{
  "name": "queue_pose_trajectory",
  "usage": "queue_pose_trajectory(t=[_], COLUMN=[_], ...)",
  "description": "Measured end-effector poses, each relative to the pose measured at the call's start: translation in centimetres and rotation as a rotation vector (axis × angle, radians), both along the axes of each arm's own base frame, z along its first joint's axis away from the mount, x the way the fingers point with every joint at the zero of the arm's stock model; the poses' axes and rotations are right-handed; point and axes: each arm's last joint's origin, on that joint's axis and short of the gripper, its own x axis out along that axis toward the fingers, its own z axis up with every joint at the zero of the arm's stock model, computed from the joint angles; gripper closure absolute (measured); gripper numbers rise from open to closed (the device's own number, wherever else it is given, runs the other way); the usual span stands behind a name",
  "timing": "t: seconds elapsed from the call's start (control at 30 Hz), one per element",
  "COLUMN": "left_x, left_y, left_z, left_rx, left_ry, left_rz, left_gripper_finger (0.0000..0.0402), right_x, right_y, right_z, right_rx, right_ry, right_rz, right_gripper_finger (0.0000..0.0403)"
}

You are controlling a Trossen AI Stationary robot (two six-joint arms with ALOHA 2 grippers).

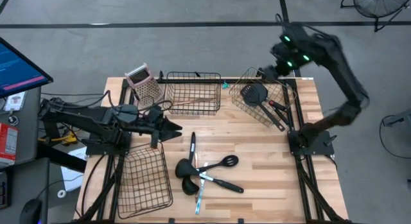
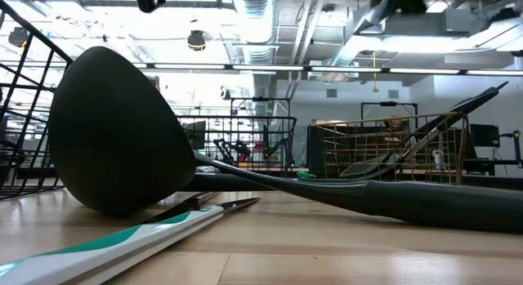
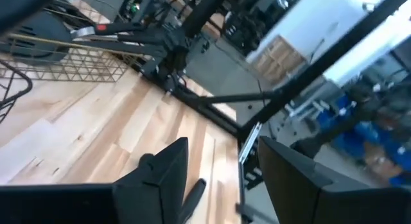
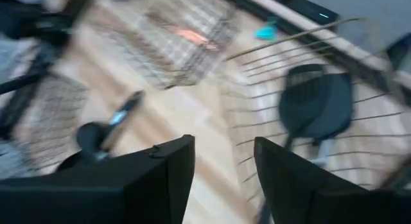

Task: Pick & Place Kitchen Items
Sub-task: Put the black serving spoon into the bottom black wire basket

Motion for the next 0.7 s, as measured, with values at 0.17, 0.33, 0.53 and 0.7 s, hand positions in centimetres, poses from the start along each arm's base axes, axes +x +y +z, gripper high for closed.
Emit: queue_pose_trajectory(t=[0.17, 0.33, 0.53, 0.7], left_x=[1.5, 3.7, 6.3, 7.5], left_y=[-0.4, -1.1, -1.9, -2.8], left_z=[-1.3, -3.7, -7.4, -10.0], left_rx=[0.108, 0.234, 0.332, 0.399], left_ry=[0.059, 0.155, 0.277, 0.349], left_rz=[-0.086, -0.201, -0.373, -0.480], left_gripper_finger=[0.0206, 0.0166, 0.0129, 0.0127], right_x=[-2.4, -4.7, -4.9, -2.6], right_y=[7.2, 11.6, 13.9, 16.3], right_z=[2.7, 3.7, 3.9, 3.2], right_rx=[-0.019, -0.022, -0.052, -0.109], right_ry=[-0.129, -0.212, -0.248, -0.200], right_rz=[0.018, -0.031, -0.047, 0.062], right_gripper_finger=[0.0258, 0.0273, 0.0284, 0.0285])
